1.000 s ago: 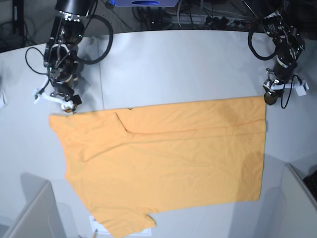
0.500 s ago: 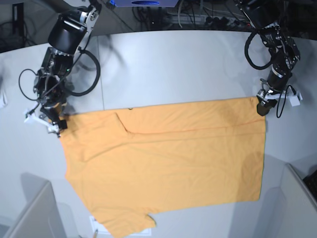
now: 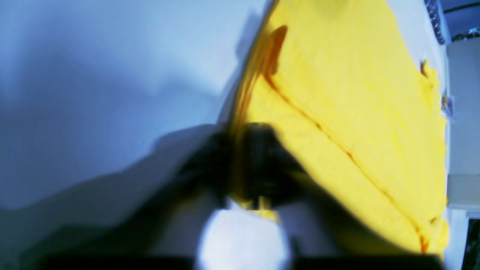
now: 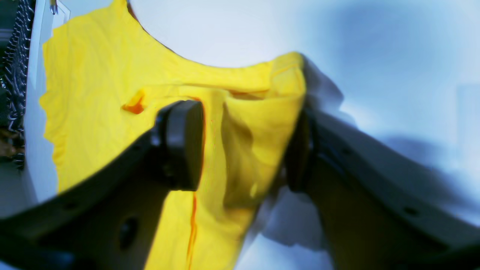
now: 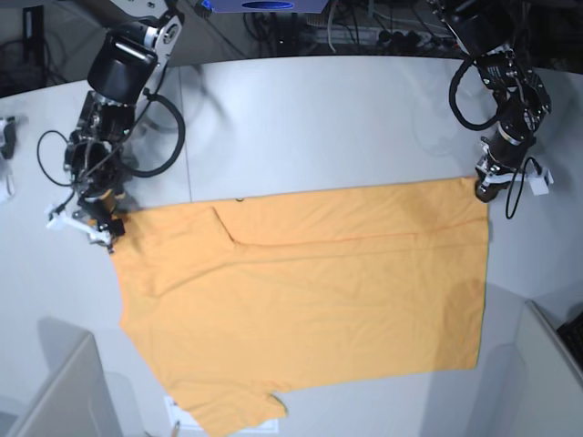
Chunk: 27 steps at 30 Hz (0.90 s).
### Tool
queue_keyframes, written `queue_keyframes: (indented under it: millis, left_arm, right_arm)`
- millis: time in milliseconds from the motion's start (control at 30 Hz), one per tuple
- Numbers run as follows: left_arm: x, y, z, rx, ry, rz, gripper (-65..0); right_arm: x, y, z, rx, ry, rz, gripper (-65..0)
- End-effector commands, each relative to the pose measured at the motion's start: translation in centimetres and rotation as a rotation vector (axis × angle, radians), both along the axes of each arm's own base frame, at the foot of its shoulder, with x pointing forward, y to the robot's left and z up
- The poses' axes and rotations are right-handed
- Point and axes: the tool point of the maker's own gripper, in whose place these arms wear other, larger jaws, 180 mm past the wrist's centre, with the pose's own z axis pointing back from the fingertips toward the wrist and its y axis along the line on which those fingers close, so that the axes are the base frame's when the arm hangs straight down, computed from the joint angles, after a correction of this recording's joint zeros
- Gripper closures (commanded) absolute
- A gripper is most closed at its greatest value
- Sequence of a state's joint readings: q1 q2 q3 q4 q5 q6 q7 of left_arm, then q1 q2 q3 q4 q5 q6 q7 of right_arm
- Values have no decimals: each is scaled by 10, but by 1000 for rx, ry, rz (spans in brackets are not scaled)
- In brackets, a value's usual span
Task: Fold the T-shirt properly
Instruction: 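Drag the shirt with both grippers toward the robot's base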
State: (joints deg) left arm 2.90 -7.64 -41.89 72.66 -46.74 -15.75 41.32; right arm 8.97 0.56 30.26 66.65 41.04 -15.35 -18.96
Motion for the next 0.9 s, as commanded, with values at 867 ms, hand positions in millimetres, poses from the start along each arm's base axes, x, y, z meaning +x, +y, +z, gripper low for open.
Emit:
queue_keyframes:
  millis: [867]
  left_arm:
    - [-10, 10, 28, 140, 21, -135, 0]
  right_arm:
    - [-41, -11, 1, -21, 58, 4, 0]
